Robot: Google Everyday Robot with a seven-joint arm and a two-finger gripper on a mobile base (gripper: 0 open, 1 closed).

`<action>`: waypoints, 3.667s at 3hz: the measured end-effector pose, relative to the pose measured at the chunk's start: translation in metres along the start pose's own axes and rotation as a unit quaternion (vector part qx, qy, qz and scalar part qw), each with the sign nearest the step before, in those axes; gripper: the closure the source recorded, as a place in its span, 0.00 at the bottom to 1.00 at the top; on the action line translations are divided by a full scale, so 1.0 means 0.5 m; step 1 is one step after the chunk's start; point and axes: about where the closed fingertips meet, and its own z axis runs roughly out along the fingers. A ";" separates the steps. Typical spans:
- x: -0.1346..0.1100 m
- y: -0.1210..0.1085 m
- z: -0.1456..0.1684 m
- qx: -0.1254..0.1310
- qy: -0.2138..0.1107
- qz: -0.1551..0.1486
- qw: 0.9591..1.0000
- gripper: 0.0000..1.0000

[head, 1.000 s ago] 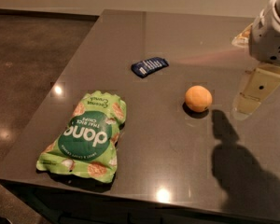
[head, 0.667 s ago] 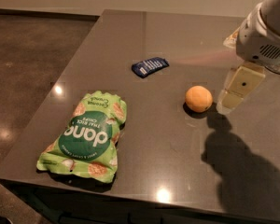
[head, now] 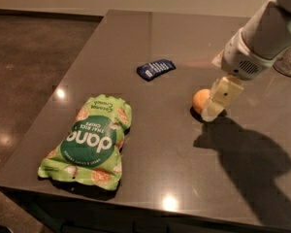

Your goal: Move orange near green rice chip bag

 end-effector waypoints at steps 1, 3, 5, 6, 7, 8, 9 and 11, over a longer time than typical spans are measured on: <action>-0.001 -0.001 0.048 -0.017 -0.005 -0.004 1.000 0.00; 0.019 -0.007 0.093 -0.016 0.024 -0.022 0.999 0.14; 0.035 -0.010 0.096 -0.004 0.044 -0.028 0.999 0.61; -0.002 0.015 0.076 -0.005 0.024 -0.049 0.999 0.83; -0.059 0.076 0.079 -0.021 0.003 -0.096 0.995 1.00; -0.106 0.133 0.102 -0.042 -0.009 -0.141 0.989 1.00; -0.136 0.170 0.124 -0.060 -0.017 -0.169 0.984 1.00; -0.168 0.210 0.146 -0.072 -0.030 -0.193 0.978 0.62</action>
Offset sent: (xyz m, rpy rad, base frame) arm 0.0177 0.0022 -0.0545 -0.0340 0.0563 0.0529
